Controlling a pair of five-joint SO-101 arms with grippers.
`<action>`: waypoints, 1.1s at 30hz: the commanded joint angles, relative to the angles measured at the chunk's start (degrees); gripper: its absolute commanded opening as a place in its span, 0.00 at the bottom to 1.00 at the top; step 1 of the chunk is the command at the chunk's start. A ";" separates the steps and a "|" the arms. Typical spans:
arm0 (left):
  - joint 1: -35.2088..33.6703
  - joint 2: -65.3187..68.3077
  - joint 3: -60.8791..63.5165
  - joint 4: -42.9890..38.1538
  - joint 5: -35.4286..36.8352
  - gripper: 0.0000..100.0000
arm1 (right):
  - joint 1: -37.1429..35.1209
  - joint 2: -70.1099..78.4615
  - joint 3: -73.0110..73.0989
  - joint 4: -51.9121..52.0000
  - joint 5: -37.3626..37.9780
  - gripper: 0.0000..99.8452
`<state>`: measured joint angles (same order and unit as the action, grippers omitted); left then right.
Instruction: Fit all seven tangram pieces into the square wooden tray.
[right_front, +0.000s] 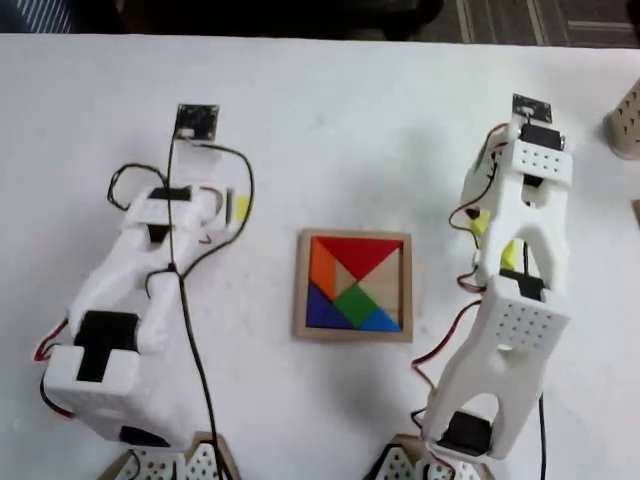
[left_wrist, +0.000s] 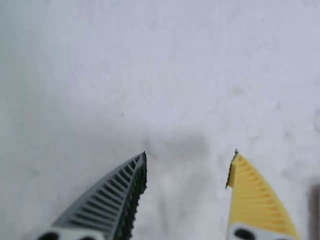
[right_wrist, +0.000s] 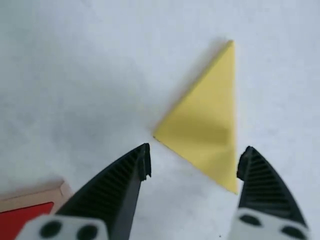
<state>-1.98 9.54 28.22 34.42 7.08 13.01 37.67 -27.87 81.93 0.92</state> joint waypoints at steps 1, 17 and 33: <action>-1.01 -0.57 -2.99 0.44 0.62 0.28 | -0.92 0.66 -1.14 -0.84 -0.70 0.28; -1.01 -0.66 -2.99 0.44 0.62 0.28 | -0.40 11.38 -12.75 1.27 -0.35 0.28; -1.01 -0.57 -2.99 0.44 0.53 0.28 | -0.92 20.70 -25.76 7.34 -0.44 0.13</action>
<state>-1.98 9.54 28.22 34.42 7.08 12.92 57.63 -51.25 88.79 0.84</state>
